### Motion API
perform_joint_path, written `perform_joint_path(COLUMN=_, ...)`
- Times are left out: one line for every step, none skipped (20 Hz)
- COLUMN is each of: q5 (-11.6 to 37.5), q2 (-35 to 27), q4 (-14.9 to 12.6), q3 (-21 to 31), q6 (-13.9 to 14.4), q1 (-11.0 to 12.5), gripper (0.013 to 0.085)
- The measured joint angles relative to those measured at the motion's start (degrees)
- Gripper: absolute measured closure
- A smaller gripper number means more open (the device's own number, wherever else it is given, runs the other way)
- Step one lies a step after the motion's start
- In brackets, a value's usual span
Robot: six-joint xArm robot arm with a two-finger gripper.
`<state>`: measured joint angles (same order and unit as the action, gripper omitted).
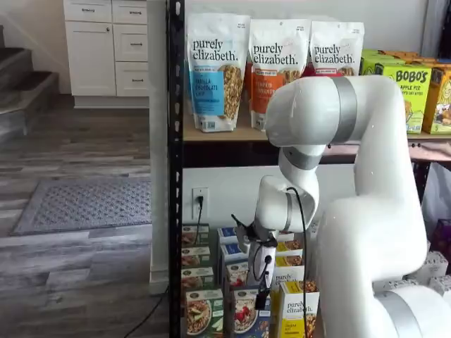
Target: Pick up the blue and white box that is on the bottom shelf, the second box from the left
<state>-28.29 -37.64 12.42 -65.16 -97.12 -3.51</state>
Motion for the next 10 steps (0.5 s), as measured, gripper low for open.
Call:
perform_joint_path(q5=0.4, q2=0.0, q4=0.3, q3=0.1, q6=-0.2, q1=-0.1, gripper=0.013)
perform_joint_path(q5=0.9, q2=-0.1, q4=0.7, q3=0.2, q6=-0.4, q1=-0.3, gripper=0.013)
perform_joint_path(q5=1.1, q2=-0.2, q4=0.9, q3=0.3, q6=-0.5, q1=-0.5, gripper=0.013)
perform_joint_path(q5=1.4, q2=-0.4, q4=1.2, q3=0.3, q6=-0.5, q1=-0.6, gripper=0.013)
perform_joint_path(q5=1.8, q2=-0.5, q4=1.6, q3=0.4, q6=-0.7, q1=-0.9, gripper=0.013)
perform_joint_path(q5=2.5, q2=-0.6, q4=2.3, q3=0.6, q6=-1.2, q1=-1.0, gripper=0.013)
perform_joint_path(q5=3.4, q2=-0.6, q4=3.2, q3=0.8, q6=-1.9, q1=-1.2, gripper=0.013)
perform_joint_path(q5=4.9, q2=-0.7, q4=4.8, q3=1.3, q6=-3.2, q1=-1.5, gripper=0.013)
perform_joint_path(q5=6.1, q2=-0.8, q4=6.1, q3=1.6, q6=-4.2, q1=-1.7, gripper=0.013)
perform_joint_path(q5=7.2, q2=-0.9, q4=7.3, q3=1.8, q6=-5.2, q1=-1.8, gripper=0.013)
